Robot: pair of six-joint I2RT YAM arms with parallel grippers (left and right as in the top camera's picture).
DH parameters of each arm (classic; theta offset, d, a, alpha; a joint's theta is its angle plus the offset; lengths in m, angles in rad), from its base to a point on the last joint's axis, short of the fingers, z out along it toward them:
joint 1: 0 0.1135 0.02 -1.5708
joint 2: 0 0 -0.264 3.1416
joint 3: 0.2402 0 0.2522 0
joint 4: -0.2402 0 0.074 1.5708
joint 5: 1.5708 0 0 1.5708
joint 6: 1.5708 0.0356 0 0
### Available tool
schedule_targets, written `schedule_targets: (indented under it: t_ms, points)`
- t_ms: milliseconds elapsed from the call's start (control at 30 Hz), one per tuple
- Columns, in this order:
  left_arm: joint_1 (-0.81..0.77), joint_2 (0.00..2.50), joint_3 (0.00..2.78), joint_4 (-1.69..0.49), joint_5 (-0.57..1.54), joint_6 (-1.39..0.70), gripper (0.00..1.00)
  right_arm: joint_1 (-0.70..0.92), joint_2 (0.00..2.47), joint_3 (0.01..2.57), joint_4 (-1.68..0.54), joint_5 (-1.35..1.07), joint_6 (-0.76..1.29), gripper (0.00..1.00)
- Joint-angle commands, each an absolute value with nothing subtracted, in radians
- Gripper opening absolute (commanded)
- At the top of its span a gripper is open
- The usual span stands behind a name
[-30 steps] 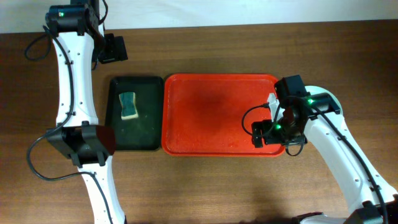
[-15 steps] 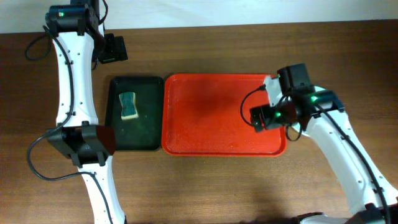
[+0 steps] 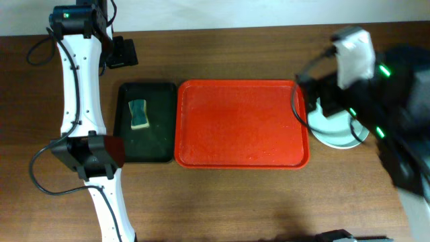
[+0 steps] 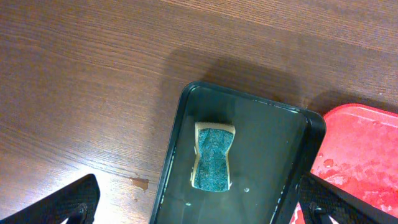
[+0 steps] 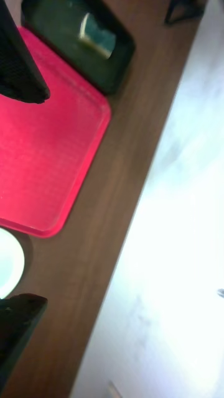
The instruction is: Clean dirty plates on tray and stack at the side
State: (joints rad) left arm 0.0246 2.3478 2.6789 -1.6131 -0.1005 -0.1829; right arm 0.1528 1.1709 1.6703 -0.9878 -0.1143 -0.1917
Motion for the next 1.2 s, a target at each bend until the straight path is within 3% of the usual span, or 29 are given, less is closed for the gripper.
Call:
schedule_targets:
  t_ms: [0, 267, 633, 1167]
  points:
    - [0.021, 2.345, 2.685, -1.614, -0.093, -0.186, 0.99, 0.15, 1.069, 1.683, -1.023, -0.128, -0.186, 0.98]
    - [0.021, 2.345, 2.685, -1.614, -0.093, -0.186, 0.99, 0.15, 0.853, 1.683, -1.038, -0.14, -0.156, 0.98]
    - [0.021, 2.345, 2.685, -1.614, -0.093, -0.186, 0.99, 0.15, 0.799, 1.586, -1.119, -0.15, -0.149, 0.98]
    - [0.021, 2.345, 2.685, -1.614, -0.093, -0.186, 0.99, 0.149, 0.231, 0.787, -0.64, -0.147, -0.149, 0.98]
